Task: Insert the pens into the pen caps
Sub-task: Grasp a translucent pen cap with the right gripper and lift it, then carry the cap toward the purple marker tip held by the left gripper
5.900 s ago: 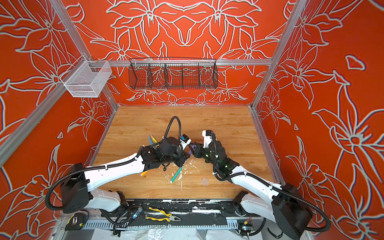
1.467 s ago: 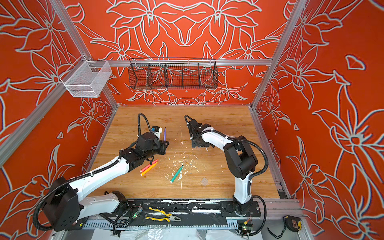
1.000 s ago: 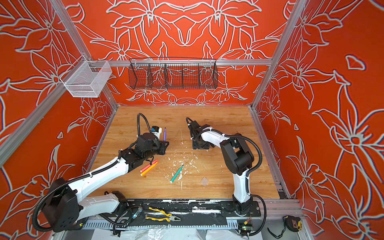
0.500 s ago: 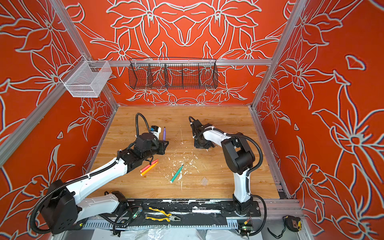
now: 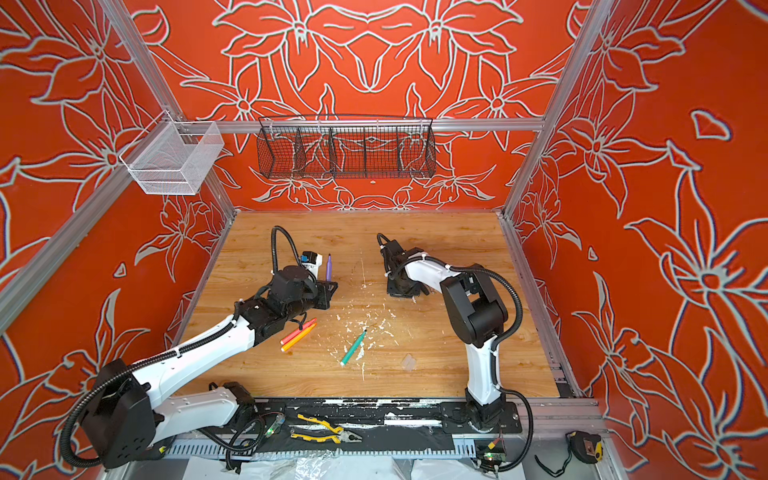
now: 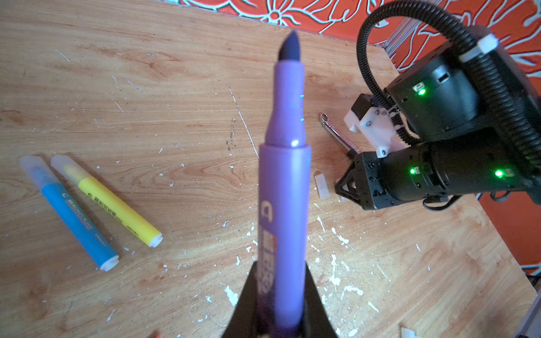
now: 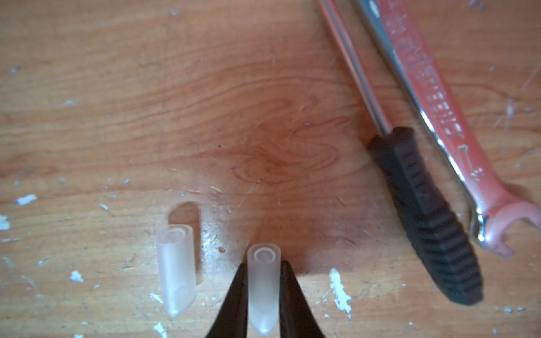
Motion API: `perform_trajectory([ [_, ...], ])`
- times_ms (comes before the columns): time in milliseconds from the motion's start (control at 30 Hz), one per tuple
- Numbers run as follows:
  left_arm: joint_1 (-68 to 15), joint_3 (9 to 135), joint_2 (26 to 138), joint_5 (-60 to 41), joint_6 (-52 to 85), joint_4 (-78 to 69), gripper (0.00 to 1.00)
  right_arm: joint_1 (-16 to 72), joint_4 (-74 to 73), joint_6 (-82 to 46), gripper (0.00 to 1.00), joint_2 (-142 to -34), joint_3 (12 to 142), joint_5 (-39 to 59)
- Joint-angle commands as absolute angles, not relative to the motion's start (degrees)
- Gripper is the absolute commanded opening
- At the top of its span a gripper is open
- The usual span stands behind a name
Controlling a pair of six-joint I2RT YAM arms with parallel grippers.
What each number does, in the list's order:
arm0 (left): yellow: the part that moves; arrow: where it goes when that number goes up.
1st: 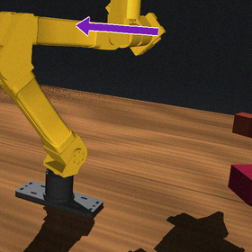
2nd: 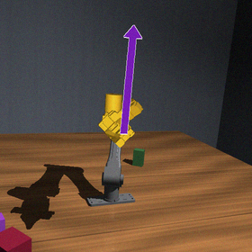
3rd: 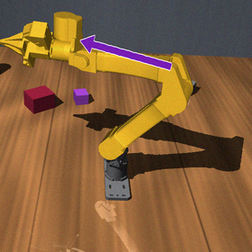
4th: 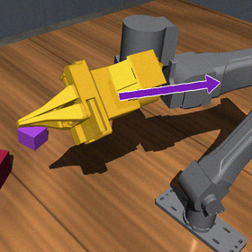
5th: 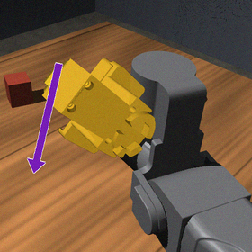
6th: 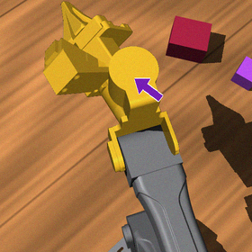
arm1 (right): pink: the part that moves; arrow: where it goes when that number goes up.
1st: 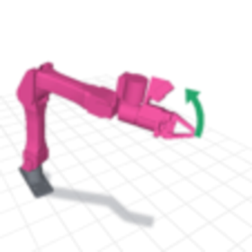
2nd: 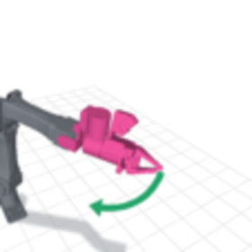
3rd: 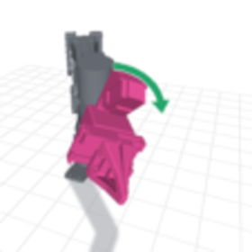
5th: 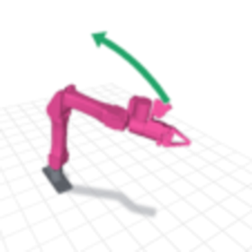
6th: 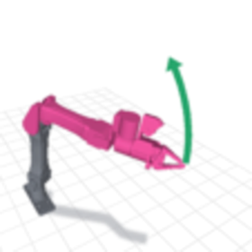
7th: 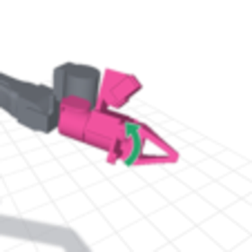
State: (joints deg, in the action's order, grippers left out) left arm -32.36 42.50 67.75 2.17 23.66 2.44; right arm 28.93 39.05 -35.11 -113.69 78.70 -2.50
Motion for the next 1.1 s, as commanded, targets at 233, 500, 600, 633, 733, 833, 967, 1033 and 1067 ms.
perform_trajectory([
  [233, -32.43, 41.92, 68.32, -4.25, 22.54, -1.05, 0.0, 28.63, 39.83, -35.92, 0.12, -114.98, 77.24, -1.89],
  [500, -33.32, 45.23, 73.87, -16.16, 20.62, -2.51, 0.0, 28.49, 35.73, -37.39, 0.1, -104.51, 71.1, -5.93],
  [600, -35.22, 47.77, 76.34, -15.94, 19.4, -0.37, 0.0, 28.55, 33.25, -38.05, 0.1, -98.55, 67.5, -8.33],
  [633, -36.14, 48.56, 76.95, -15.26, 18.72, 0.34, 0.0, 28.4, 32.37, -38.32, 0.1, -96.39, 66.12, -8.98],
  [733, -39.63, 50.07, 77.7, -13.31, 16.46, 1.48, 0.0, 28.43, 28.35, -38.67, 0.1, -89.64, 61.52, -9.92],
  [833, -43.03, 50.93, 77.72, -12.58, 14.28, 2.04, 0.0, 28.43, 23.99, -39.16, 0.1, -82.14, 56.51, -10.52],
  [967, -45.48, 50.57, 76.9, -14.05, 13.44, 1.3, 0.0, 28.41, 15.99, -38.9, 0.1, -72.19, 49.1, -9.96],
  [1033, -45.77, 49.73, 76.04, -15.35, 13.68, 0.08, 0.0, 28.43, 11.33, -38.04, 0.1, -67.68, 45.94, -7.95],
  [1067, -45.8, 49.24, 75.64, -15.74, 13.82, -0.46, 0.0, 28.4, 9.34, -37.74, 0.1, -66.13, 44.67, -6.71],
])
